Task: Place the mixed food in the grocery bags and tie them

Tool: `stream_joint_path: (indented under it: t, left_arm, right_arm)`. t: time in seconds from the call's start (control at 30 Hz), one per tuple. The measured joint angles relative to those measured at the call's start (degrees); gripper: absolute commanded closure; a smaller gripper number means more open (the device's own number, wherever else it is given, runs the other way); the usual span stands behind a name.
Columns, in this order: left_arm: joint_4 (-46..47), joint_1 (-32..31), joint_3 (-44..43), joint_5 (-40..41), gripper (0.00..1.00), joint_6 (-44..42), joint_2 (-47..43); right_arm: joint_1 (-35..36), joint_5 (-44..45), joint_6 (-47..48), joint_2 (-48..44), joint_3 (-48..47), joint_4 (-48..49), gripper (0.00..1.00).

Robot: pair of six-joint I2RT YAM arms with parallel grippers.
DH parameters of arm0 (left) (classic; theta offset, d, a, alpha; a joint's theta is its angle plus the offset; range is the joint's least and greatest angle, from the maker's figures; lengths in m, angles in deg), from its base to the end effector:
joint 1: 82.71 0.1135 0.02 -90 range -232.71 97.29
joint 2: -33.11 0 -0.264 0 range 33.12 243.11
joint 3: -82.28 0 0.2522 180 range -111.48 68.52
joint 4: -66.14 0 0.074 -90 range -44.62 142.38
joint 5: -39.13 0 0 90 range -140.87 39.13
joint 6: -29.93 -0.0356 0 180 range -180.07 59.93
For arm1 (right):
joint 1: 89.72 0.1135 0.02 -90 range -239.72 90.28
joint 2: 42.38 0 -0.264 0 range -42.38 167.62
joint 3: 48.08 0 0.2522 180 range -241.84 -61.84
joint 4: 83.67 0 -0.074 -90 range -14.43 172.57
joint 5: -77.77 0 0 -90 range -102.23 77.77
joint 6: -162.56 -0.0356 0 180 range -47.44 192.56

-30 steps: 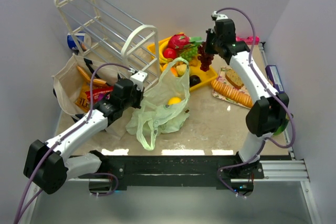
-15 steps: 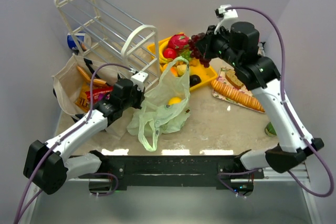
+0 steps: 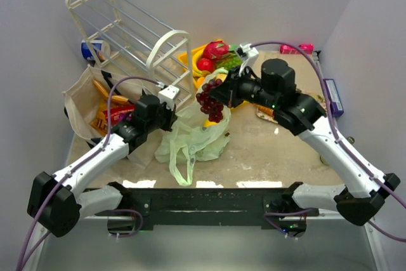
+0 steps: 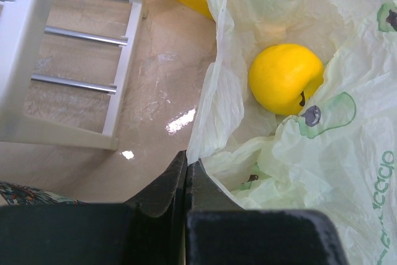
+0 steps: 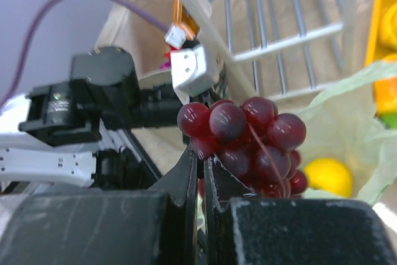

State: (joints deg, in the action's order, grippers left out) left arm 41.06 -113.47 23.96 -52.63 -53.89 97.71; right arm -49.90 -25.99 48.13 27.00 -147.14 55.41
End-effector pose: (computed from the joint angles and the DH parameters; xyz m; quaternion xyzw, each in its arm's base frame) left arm 0.2151 -0.1293 0.2674 0.1929 0.8502 -0.1678 0.4602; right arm 0.1886 0.1683 0.4643 -0.1781 0.7503 0.4134 0.4842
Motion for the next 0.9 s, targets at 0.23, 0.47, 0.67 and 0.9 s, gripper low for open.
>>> stream_joint_path:
  t: [0.23,0.47,0.67,0.9]
  left_arm:
    - [1.0,0.0,0.1,-1.7,1.00,0.0,-1.3]
    - [1.4,0.0,0.2,-3.1,1.00,0.0,-1.3]
    - [1.4,0.0,0.2,-3.8,1.00,0.0,-1.3]
    - [1.6,0.0,0.2,-5.0,1.00,0.0,-1.3]
  right_arm:
    - [0.6,2.4,-2.3,2.8,5.3,1.2,1.00]
    - [0.6,8.2,-0.9,4.3,5.3,1.0,1.00]
    - [0.6,9.8,0.3,8.8,8.9,2.5,1.00]
    - [0.6,9.5,1.6,14.6,14.2,4.2,1.00]
